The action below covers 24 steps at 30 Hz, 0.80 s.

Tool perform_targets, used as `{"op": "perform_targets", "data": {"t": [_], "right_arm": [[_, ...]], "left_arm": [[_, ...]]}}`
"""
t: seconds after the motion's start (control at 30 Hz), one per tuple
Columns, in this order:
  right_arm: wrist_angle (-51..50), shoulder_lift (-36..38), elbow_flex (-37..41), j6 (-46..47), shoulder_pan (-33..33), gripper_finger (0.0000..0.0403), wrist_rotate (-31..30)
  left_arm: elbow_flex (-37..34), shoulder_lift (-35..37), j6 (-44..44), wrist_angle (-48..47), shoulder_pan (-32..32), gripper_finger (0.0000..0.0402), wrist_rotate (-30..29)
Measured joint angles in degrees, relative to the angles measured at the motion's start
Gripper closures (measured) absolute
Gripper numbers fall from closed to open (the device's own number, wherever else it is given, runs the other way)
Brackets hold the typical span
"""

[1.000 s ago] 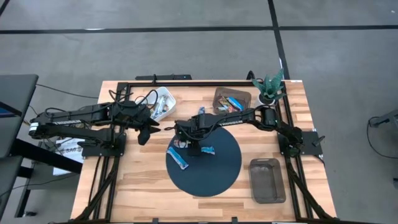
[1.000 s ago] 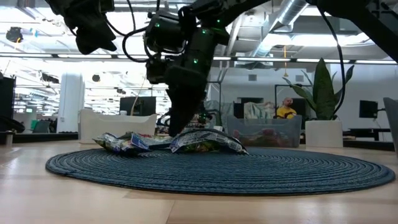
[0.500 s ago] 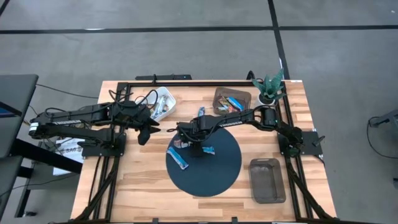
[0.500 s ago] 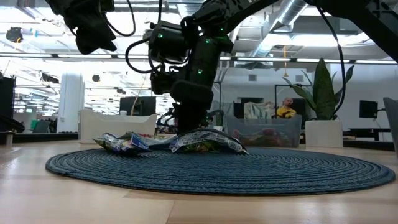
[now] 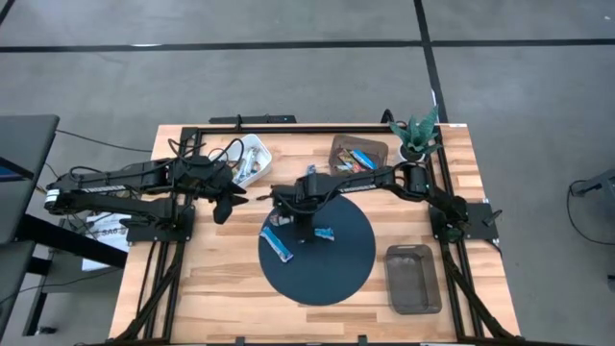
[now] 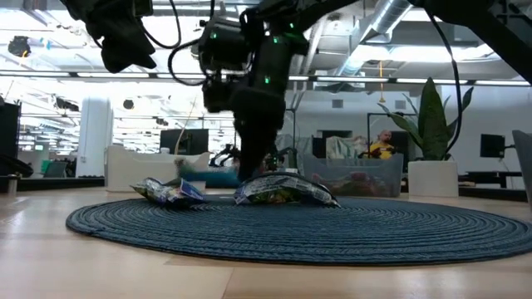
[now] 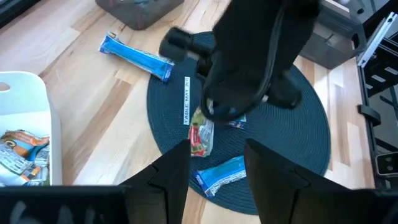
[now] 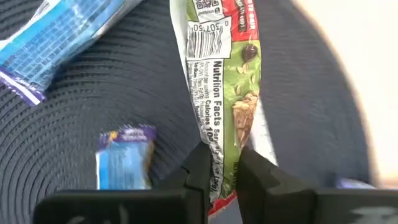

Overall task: Pick and place Granola Bars by type
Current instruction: Put the red granola bar into the top black bin

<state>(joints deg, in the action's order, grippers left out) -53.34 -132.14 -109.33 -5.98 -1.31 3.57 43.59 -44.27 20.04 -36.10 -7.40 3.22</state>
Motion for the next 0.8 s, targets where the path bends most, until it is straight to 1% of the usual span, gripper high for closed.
{"op": "perform_targets", "data": {"t": [0.1,0.17,0.27,0.43,0.53,0.57,0.67,0.8], "right_arm": [[-6.00,0.05,-4.80,0.13,-1.54,0.0352,-0.48],[-9.68,0.10,-8.25,0.76,-2.82,0.0351,-0.67],[-16.10,0.14,-13.62,3.14,-5.17,0.0361,-1.07],[-29.60,0.31,-21.80,8.81,-10.93,0.0372,-3.91],[-36.73,0.31,-23.24,11.17,-15.22,0.0360,-4.10],[-37.51,0.31,-23.22,11.67,-16.54,0.0354,-4.24],[-36.79,1.98,-20.77,13.47,-20.17,0.0343,-2.30],[-36.45,5.91,-17.82,14.50,-23.51,0.0347,-3.73]], "left_arm": [[0.00,0.02,-0.15,0.02,0.00,0.0261,-0.91],[0.00,0.02,-0.36,0.02,0.00,0.0261,-1.05],[0.00,0.00,-0.40,0.02,0.00,0.0261,-1.07],[0.00,0.02,-0.45,0.04,0.00,0.0261,-1.07],[0.00,0.01,-0.57,0.04,0.00,0.0261,-1.07],[0.00,0.02,-0.92,0.04,0.00,0.0261,-1.07],[0.00,0.01,-1.59,0.07,0.00,0.0261,-1.07],[0.00,0.02,-1.87,0.29,0.00,0.0261,-1.07]]}}
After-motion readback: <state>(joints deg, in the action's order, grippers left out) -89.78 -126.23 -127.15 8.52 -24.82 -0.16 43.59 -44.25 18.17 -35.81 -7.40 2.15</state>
